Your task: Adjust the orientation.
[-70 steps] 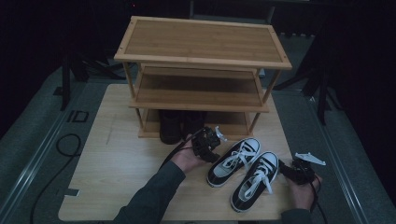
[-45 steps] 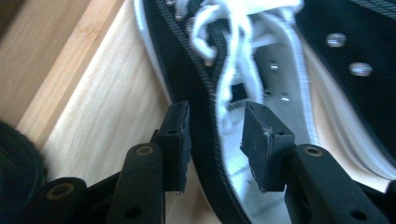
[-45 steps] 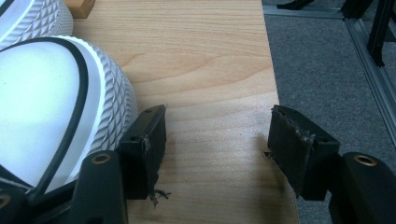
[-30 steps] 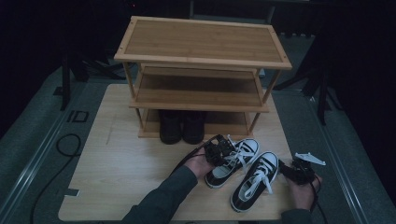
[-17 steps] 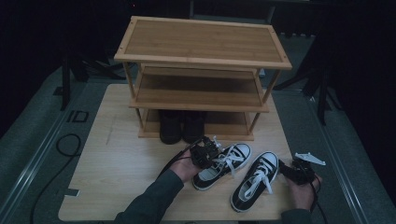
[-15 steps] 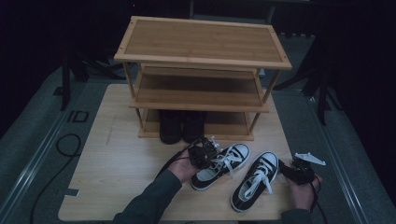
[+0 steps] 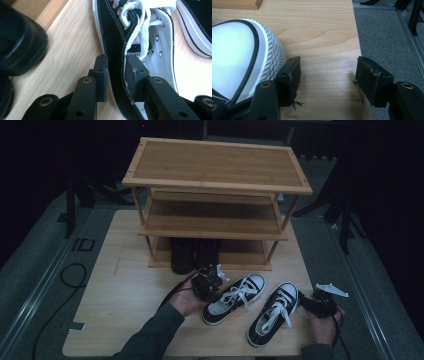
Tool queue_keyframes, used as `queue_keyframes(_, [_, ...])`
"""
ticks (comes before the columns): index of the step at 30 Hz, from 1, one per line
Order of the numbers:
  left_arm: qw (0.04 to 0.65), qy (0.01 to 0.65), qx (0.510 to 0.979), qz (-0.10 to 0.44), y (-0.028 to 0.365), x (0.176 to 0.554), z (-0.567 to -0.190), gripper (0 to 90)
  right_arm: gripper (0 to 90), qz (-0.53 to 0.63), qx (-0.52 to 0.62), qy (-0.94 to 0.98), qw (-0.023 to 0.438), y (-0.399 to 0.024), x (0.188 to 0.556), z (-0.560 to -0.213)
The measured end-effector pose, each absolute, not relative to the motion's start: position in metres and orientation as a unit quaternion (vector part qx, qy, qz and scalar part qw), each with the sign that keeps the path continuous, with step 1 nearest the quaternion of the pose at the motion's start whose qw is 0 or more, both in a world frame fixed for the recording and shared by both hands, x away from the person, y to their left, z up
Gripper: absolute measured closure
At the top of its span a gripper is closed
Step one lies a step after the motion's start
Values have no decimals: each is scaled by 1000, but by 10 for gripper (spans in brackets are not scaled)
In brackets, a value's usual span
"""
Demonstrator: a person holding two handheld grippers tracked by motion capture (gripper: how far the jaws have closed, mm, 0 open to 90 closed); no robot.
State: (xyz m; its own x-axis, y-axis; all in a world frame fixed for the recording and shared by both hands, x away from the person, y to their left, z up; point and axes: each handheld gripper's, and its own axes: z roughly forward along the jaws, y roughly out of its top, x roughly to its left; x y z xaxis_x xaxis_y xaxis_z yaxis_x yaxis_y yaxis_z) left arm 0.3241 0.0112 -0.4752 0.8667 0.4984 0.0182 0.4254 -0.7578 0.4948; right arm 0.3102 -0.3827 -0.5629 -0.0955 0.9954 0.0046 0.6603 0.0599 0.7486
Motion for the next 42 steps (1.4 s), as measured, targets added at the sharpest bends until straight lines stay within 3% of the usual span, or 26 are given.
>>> queue_keyframes(6, [237,263,931,85,24,328,-477,769,365,305,614,674,275,-383,310,-563])
queue_keyframes(11, [221,278,932,75,28,334,-496,897,365,305,614,674,275,-383,310,-563])
queue_keyframes(22, [204,269,940,43,27,333,-518,900,365,305,614,674,275,-383,310,-563])
queue_keyframes(42, [220,232,947,13,1,310,-523,900,368,304,614,674,275,-382,309,-563])
